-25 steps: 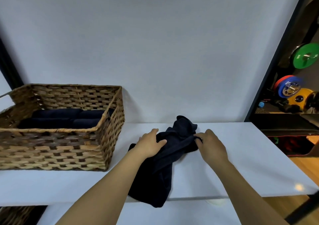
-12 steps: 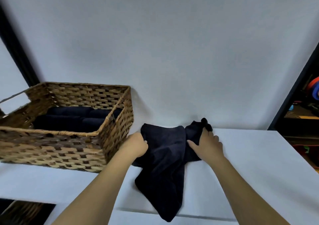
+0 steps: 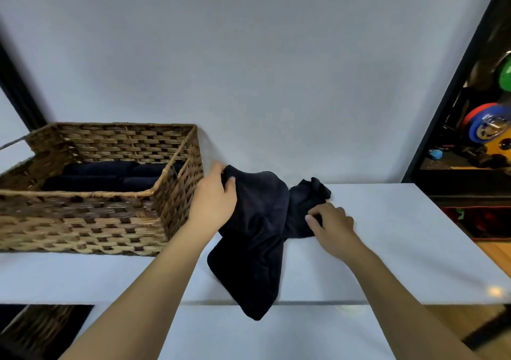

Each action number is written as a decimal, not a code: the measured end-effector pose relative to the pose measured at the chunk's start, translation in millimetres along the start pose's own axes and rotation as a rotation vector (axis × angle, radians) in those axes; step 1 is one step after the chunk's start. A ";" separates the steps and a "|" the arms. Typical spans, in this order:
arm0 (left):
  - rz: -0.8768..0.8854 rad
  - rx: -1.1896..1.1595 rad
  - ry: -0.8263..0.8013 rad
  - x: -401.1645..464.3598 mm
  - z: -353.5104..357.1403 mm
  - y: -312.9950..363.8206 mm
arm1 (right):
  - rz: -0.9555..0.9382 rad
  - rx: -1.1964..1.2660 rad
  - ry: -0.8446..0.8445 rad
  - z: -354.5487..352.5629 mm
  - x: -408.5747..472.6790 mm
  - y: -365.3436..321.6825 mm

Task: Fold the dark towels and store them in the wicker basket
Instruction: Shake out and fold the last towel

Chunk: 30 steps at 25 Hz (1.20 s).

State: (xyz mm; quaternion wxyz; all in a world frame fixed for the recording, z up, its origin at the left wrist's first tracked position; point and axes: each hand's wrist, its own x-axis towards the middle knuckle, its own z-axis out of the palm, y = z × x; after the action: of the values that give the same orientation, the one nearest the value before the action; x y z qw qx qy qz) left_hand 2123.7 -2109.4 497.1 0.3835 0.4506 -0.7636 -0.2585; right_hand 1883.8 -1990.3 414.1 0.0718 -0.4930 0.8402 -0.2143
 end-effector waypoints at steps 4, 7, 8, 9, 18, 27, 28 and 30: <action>-0.046 0.226 -0.204 -20.6 -7.0 -9.7 | 0.009 -0.119 0.004 6.9 -25.5 -8.4; -0.036 0.272 -0.116 -31.9 -24.3 -8.2 | 0.034 -0.075 0.132 -5.2 -33.4 -5.4; -0.014 0.268 -0.055 -32.6 -33.0 -4.7 | 0.079 0.058 0.225 -15.6 -35.6 -2.1; 0.018 0.265 0.004 -31.1 -43.5 -0.9 | 0.151 0.257 0.324 -30.4 -38.3 0.7; 0.171 0.574 0.097 -6.5 -66.1 32.0 | 0.429 0.774 0.576 -85.8 -66.0 47.4; 0.028 0.161 0.183 65.3 -32.2 36.1 | 0.146 0.722 0.686 -135.3 5.4 47.2; -0.004 0.193 0.128 66.9 -24.3 34.3 | 0.168 0.600 0.547 -133.9 14.5 50.4; -0.021 0.325 -0.062 46.8 8.4 24.1 | 0.237 0.309 0.187 -118.6 22.7 55.5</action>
State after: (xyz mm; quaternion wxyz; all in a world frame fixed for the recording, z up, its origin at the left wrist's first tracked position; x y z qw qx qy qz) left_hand 2091.0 -2139.4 526.6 0.2789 0.5066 -0.8021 -0.1492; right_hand 1788.8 -1952.0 498.8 0.0932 -0.3521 0.8523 -0.3754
